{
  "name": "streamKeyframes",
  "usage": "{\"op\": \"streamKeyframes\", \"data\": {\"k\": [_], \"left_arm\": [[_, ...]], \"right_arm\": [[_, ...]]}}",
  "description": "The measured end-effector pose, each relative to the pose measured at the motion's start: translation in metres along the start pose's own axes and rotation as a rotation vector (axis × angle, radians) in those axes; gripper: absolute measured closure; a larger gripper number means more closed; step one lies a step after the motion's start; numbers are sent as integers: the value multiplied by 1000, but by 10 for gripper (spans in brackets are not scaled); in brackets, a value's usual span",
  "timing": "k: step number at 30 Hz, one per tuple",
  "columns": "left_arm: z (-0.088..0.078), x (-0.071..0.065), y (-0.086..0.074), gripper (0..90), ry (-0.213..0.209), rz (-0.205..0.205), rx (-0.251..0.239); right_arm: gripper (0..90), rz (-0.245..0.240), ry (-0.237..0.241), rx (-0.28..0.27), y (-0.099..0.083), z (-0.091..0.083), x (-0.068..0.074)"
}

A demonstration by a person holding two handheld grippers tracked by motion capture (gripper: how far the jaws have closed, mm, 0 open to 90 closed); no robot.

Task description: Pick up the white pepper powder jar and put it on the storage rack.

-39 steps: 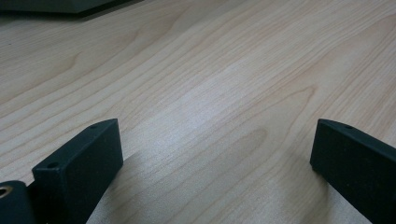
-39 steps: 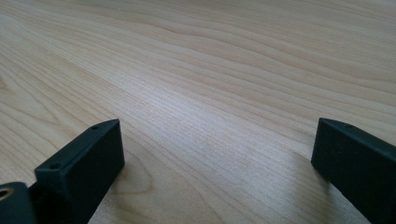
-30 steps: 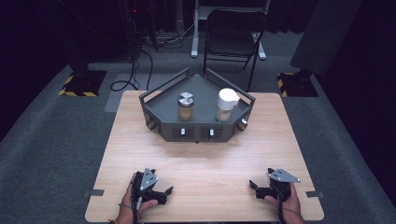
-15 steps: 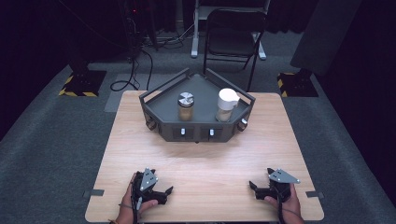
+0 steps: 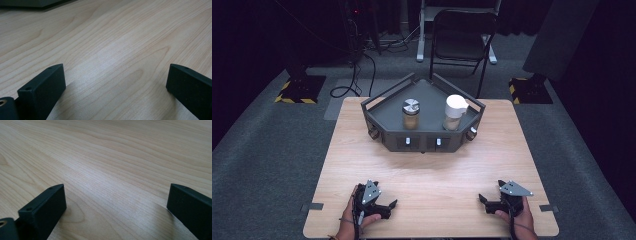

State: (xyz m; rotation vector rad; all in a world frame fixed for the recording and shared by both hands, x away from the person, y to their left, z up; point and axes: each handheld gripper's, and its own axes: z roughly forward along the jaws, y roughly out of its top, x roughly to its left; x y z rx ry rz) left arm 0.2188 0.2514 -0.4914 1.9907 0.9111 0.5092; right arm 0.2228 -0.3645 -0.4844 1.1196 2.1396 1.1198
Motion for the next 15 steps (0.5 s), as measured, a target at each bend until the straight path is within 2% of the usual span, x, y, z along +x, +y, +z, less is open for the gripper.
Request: {"op": "streamKeyframes", "data": {"k": [10,15], "left_arm": [[0,0,0,22,0,-1,1],[0,0,0,22,1,0,1]], "right_arm": [[20,-6,6,-1,0,0,-1],[20,-26,9,-8,-1,-1,0]]}}
